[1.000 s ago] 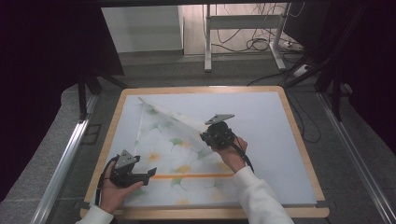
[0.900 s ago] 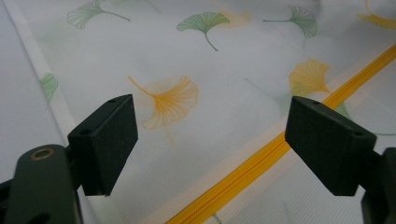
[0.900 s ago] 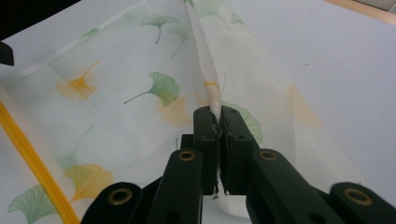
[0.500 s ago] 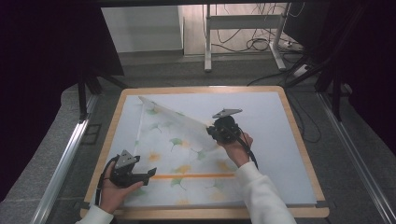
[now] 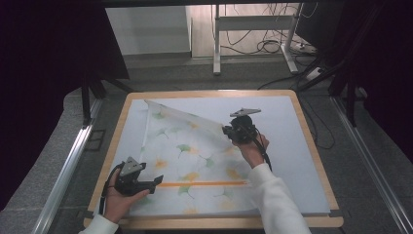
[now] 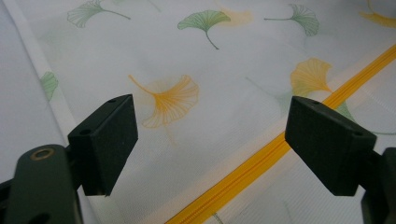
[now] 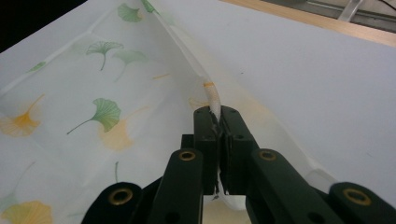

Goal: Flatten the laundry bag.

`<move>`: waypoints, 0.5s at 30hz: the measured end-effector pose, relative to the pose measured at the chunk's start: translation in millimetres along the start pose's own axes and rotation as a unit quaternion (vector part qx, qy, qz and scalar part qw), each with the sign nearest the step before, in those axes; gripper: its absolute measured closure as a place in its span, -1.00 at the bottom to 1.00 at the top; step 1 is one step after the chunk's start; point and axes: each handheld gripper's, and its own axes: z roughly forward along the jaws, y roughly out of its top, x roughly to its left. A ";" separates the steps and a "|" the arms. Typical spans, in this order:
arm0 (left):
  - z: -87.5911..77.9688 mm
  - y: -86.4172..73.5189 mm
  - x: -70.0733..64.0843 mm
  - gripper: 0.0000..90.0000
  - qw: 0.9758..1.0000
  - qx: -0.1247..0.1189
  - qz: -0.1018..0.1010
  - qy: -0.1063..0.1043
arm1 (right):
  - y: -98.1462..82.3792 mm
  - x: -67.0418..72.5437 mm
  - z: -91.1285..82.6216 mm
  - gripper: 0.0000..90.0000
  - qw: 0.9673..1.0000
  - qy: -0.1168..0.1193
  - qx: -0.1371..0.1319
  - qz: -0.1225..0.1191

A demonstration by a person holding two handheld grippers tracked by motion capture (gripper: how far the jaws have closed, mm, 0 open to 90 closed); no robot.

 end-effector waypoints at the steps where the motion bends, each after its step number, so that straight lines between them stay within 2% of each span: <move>1: 0.1 0.0 0.1 -0.62 1.000 0.000 0.000 0.000 | 0.1 -2.0 0.4 0.90 1.000 0.000 -0.002 0.003; 10: 1.8 -0.6 1.8 -0.62 1.000 0.002 -0.002 -0.003 | 9.8 -18.9 4.6 0.90 1.000 -0.008 -0.004 0.020; 15: 2.0 -1.6 4.7 -0.61 1.000 0.002 -0.007 -0.003 | 17.2 -29.8 12.5 0.90 0.999 -0.016 -0.004 0.030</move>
